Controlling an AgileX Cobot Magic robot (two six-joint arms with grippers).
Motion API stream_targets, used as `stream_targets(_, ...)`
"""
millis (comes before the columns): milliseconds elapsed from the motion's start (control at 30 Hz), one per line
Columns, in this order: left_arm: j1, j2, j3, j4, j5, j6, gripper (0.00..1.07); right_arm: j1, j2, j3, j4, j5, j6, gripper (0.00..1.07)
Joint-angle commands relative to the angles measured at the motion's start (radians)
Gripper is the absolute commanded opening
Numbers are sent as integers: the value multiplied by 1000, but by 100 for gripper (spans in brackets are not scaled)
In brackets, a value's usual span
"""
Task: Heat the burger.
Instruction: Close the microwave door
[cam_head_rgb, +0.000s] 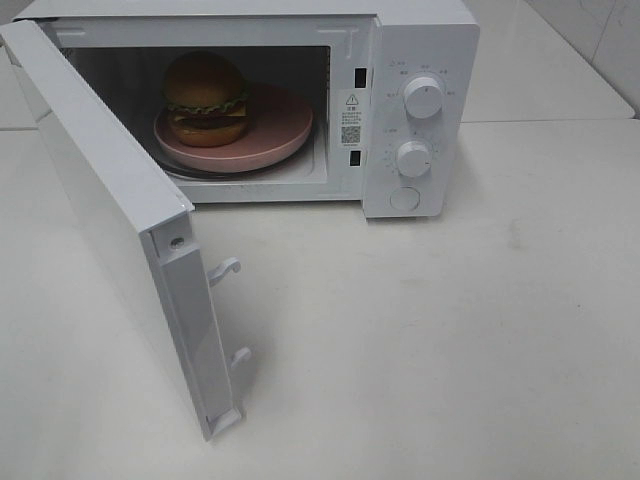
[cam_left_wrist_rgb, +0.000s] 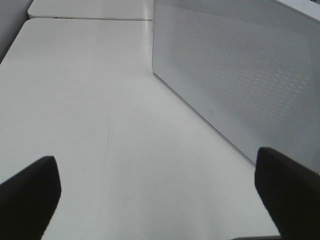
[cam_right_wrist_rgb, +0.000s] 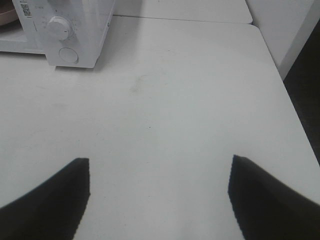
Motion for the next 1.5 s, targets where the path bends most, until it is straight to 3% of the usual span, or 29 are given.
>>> stream_targets(33, -3, 26, -21, -26, -43, 1, 98, -9, -31, 2, 1, -5, 1, 75)
stream_targets(133, -3, 54, -26, -25, -85, 1, 96, -9, -31, 2, 1, -5, 1, 75)
stream_targets(233, -3, 83, -26, -24, -127, 1, 88, -9, -31, 2, 1, -5, 1, 75)
stream_targets(267, -3, 102, -22, -19, -154, 2, 79, -9, -31, 2, 1, -5, 2, 75)
stream_targets(300, -3, 102, -22, -19, -154, 2, 79, -9, -31, 2, 1, -5, 2, 75)
stream_targets(333, -3, 121, -13, -14, -191, 2, 66, -9, -31, 2, 1, -5, 2, 75)
stream_targets(400, -3, 130, -8, -14, -209, 2, 61, -9, -31, 2, 1, -5, 2, 75)
stream_targets(433, -3, 152, 5, -16, -235, 2, 48, -9, -31, 2, 1, -5, 2, 75)
stream_targets(467, -3, 152, 5, -16, -235, 2, 48, -9, -31, 2, 1, -5, 2, 75)
stream_targets(500, -3, 175, 17, -16, -269, 2, 36, -9, -31, 2, 1, -5, 2, 75)
stream_targets(567, -3, 189, 24, -16, -288, 2, 32, -9, -31, 2, 1, -5, 2, 75)
stream_targets(633, -3, 231, 53, -16, -371, 2, 18, -9, -31, 2, 1, -5, 2, 75)
stream_targets(667, -3, 231, 53, -16, -371, 2, 18, -9, -31, 2, 1, -5, 2, 75)
stream_targets(733, -3, 281, 94, -16, -477, 3, 1, -9, -31, 2, 1, -5, 2, 75)
stream_targets(933, -3, 383, 166, -16, -692, 31, 0, -9, -31, 2, 1, -5, 2, 75)
stream_targets(1067, -3, 488, 248, -19, -967, 87, 0, -9, -31, 2, 1, -5, 2, 75)
stream_targets(1100, -3, 534, 274, -20, -1063, 89, 0, -9, -31, 2, 1, -5, 2, 75)
stream_targets(1400, -3, 701, 311, -16, -1296, 89, 0, -9, -31, 2, 1, -5, 2, 75)
stream_targets(1500, -3, 813, 311, 27, -1412, 89, 0, -9, -31, 2, 1, -5, 2, 75)
